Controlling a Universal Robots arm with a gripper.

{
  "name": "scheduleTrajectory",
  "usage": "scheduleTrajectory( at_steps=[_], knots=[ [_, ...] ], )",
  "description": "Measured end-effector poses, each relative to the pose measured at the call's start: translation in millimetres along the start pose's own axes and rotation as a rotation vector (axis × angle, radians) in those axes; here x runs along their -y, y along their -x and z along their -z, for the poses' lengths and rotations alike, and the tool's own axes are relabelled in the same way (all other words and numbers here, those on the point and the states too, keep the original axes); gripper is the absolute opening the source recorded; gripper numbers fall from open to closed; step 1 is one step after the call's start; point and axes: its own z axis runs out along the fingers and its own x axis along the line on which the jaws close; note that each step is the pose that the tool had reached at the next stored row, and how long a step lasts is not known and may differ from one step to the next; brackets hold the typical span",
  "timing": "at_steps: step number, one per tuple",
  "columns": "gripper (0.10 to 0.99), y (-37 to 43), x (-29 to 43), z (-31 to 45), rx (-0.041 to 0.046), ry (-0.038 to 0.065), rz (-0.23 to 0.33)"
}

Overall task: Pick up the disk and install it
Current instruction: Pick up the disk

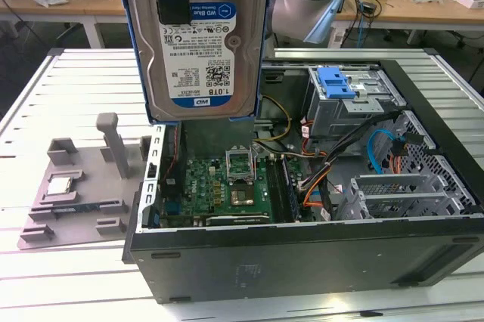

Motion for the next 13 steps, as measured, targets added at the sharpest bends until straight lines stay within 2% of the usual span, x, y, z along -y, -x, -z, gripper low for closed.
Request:
scheduleTrajectory(
  at_steps=[8, 13],
  knots=[
    [0.369, -0.5, 0.5, 0.0, 0.0001, 0.0, 0.0],
    [0.369, -0.9, 8.4, -0.1, 0.0001, 0.0, 0.0]
  ],
)
